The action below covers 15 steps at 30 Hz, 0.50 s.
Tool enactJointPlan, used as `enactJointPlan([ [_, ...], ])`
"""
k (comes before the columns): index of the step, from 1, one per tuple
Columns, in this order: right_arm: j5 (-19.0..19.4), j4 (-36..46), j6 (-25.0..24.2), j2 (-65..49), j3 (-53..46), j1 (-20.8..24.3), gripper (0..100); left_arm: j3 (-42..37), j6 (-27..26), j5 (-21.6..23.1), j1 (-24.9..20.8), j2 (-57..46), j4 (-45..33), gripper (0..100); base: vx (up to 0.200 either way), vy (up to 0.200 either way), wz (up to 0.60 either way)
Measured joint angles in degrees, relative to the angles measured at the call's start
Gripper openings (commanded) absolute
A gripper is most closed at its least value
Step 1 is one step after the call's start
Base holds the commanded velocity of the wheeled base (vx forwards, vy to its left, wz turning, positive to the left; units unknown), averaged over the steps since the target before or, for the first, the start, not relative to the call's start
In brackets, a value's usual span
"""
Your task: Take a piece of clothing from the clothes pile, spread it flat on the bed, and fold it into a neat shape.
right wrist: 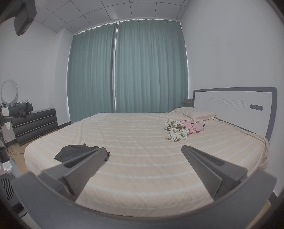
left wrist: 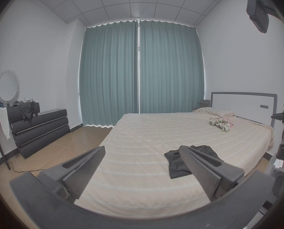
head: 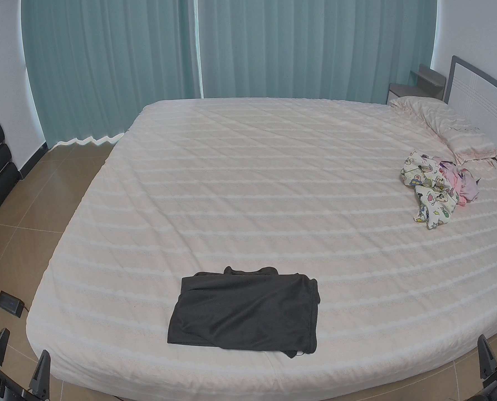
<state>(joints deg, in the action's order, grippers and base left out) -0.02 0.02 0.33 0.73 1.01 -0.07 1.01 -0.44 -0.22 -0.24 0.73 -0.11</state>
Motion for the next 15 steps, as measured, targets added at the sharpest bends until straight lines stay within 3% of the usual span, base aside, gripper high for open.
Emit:
enactJointPlan([
  [15, 0.0, 0.0, 0.2, 0.0, 0.0, 0.0, 100, 0.0, 0.1, 0.0, 0.0, 0.1, 0.0, 100, 0.0, 0.0, 0.0],
])
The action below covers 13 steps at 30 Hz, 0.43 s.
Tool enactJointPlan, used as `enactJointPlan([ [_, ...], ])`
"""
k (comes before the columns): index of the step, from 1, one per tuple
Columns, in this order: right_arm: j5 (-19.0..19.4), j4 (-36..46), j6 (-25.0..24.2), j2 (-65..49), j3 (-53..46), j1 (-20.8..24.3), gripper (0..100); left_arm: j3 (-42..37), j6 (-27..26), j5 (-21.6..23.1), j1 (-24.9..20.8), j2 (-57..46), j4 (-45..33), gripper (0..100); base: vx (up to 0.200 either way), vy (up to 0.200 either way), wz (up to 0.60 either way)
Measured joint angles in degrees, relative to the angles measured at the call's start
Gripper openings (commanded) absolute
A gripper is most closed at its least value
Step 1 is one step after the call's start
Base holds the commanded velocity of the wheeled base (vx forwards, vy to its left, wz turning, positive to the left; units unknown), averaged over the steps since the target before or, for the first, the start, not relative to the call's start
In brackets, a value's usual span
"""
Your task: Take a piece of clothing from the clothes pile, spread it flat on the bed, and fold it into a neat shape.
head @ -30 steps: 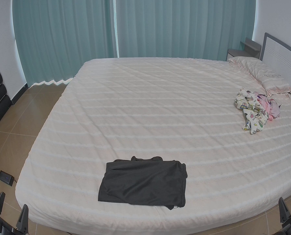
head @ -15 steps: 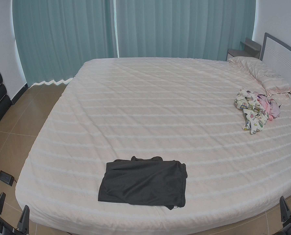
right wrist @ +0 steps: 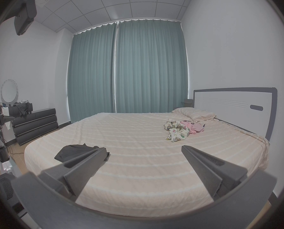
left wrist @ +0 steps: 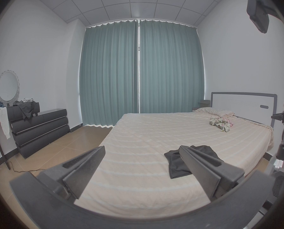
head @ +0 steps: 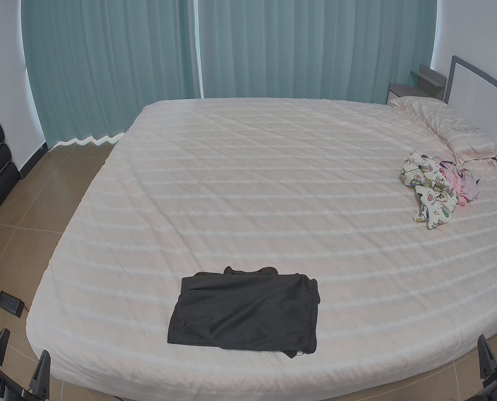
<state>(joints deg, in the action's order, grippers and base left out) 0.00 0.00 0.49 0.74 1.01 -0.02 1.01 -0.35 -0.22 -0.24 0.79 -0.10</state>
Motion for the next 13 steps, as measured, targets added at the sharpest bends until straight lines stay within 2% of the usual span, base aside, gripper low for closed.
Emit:
enactJointPlan([
  [13, 0.0, 0.0, -0.4, 0.0, 0.0, 0.0, 100, 0.0, 0.0, 0.0, 0.0, 0.0, 0.0, 100, 0.0, 0.0, 0.0],
])
